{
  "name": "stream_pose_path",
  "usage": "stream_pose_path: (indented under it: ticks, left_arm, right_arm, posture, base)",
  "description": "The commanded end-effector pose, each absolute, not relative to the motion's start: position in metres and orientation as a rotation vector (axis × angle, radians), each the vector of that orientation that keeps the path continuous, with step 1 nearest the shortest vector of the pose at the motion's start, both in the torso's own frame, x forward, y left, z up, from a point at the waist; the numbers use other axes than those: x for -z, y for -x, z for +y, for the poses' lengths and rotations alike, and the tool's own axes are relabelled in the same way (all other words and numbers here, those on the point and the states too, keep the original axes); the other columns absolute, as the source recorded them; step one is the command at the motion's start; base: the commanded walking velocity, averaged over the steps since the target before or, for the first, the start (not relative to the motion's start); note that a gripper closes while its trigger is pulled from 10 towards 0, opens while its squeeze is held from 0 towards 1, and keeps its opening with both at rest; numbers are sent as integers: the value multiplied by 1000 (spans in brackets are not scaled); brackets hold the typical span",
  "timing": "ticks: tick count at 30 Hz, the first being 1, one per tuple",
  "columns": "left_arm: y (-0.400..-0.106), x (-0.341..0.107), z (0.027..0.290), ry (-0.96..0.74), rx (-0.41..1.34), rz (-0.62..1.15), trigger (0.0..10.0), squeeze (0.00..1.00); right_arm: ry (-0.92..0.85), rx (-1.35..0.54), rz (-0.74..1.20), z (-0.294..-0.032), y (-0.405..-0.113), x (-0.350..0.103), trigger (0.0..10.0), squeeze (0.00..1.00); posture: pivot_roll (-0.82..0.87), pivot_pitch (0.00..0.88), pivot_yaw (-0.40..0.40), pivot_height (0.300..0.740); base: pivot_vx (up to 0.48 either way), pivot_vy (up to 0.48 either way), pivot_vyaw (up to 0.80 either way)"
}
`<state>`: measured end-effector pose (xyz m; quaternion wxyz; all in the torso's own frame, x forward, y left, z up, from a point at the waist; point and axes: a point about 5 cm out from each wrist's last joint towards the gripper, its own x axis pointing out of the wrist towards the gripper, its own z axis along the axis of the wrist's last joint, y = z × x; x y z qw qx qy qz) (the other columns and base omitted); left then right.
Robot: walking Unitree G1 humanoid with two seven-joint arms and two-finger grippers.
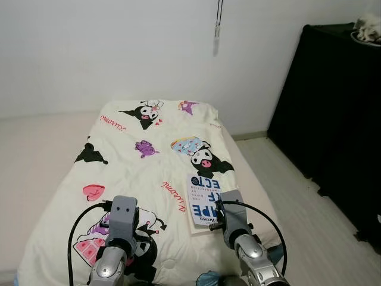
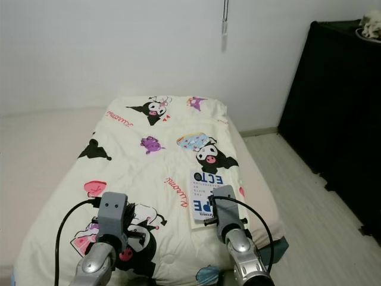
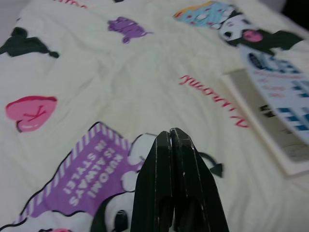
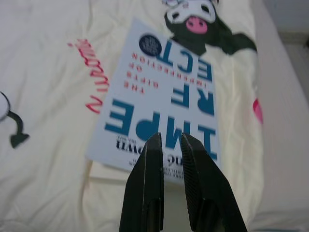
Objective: Clean up the room
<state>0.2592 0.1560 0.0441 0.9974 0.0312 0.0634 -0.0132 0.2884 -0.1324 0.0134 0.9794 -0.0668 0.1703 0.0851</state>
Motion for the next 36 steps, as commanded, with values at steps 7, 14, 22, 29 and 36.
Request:
stream_pose_path:
  ticks: [7,14,22,29,36]
  left_arm:
    - [-257,-41,171,-28,-49,138,10000,0]
    - [-257,-41,172,-24,-55,136,10000,0]
    - [-258,-43,172,-24,-59,126,10000,0]
    - [-258,-44,174,-40,-56,125,10000,0]
    - [-257,-43,175,-47,-52,126,10000,0]
  right_arm:
    - [148,-81,287,-144,-291,-20,10000,0]
    - [168,-1,304,-157,-291,-20,10000,0]
    - [177,54,306,-166,-290,-20,10000,0]
    - [159,64,304,-166,-292,-21,10000,0]
    - [135,69,304,-165,-294,-22,10000,0]
  posture:
    - [37,72,-1,611]
    - [27,78,-1,601]
    - [23,86,-4,581]
    - [28,84,-7,581]
    - [33,77,-10,571]
  base:
    - [0,0,0]
    - [0,0,0]
    - [0,0,0]
    - [0,0,0]
    - [0,0,0]
